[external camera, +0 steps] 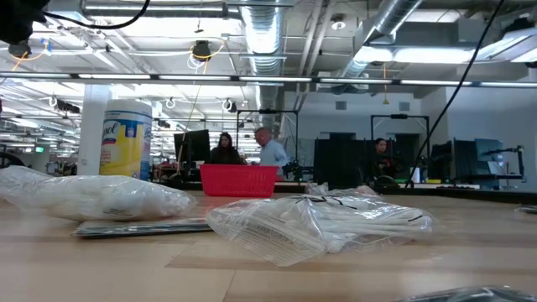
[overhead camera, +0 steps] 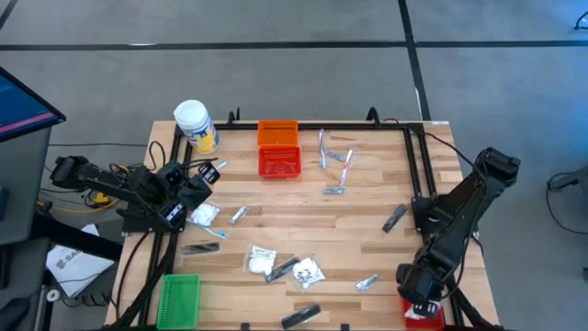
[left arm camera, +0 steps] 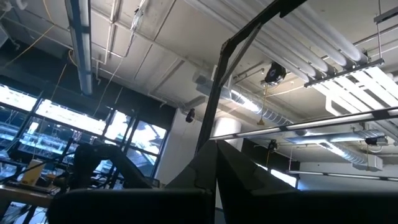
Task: Pick & Place Travel size toiletries
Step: Put the cotton pack into the bottom red basket
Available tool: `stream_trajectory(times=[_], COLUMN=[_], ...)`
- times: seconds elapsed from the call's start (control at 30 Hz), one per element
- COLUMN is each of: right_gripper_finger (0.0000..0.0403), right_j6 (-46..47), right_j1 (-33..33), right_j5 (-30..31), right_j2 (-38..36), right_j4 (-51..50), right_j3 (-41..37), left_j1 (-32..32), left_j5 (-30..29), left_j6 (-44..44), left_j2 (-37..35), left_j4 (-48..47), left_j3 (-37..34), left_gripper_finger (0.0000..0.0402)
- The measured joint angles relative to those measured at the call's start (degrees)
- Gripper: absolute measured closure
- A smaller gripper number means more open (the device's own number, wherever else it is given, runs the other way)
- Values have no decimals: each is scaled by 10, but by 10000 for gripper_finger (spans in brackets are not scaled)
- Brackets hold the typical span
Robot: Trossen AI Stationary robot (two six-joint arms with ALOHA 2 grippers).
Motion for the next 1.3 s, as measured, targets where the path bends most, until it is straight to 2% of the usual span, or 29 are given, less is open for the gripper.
stream_trajectory(times=[0.7, 1.1, 1.3], right_gripper_finger=[403, 403, 403], right_j6=[-127, -129, -127], right_j1=[-74, -76, -76], right_j5=[2, 60, 63], right_j2=[2, 2, 2], right_j4=[-106, -124, -127], right_j3=[0, 0, 0], left_j1=[0, 0, 0], left_j5=[0, 0, 0], left_j6=[0, -1, -1], left_j2=[0, 0, 0], left_j4=[-2, -2, -2], left_j3=[0, 0, 0], left_gripper_finger=[400, 400, 400])
